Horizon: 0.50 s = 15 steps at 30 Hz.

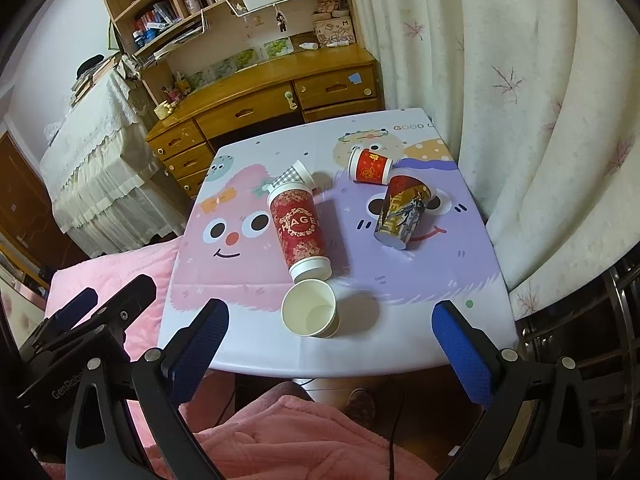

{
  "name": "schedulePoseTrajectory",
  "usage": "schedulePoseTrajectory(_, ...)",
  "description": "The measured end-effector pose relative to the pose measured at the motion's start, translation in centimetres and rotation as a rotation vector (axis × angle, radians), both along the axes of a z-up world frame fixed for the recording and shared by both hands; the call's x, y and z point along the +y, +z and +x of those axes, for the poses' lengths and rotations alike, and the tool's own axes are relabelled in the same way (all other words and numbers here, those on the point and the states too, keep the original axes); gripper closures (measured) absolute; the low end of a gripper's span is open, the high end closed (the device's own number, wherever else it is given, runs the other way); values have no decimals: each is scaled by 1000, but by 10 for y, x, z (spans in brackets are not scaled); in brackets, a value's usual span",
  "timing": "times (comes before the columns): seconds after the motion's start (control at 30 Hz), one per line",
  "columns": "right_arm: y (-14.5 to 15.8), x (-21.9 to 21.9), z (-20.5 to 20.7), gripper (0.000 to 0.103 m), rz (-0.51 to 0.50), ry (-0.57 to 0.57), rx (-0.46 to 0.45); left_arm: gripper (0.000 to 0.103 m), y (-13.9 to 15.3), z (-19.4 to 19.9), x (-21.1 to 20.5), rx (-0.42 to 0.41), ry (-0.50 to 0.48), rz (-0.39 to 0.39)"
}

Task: Flip cup upright

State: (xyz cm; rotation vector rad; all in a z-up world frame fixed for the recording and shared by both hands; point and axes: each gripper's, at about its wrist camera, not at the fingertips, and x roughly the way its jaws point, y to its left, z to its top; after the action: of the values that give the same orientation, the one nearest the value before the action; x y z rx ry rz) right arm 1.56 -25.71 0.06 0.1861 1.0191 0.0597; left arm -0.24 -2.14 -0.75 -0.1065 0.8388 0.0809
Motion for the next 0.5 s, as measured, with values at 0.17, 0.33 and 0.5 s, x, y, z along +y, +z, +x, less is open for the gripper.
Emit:
schedulePoseTrajectory(0.17, 0, -1, 0, 0, -1, 3, -4, 1, 0, -1, -1, 0, 1, -2)
schedulePoseTrajectory(0.33, -1, -1, 0, 0, 1, 0, -1, 1, 3, -2, 1, 8, 2, -9)
schedulePoseTrajectory(0.5, -3, 1, 0, 0, -9, 1, 11, 1, 2, -3, 3, 18, 5, -24)
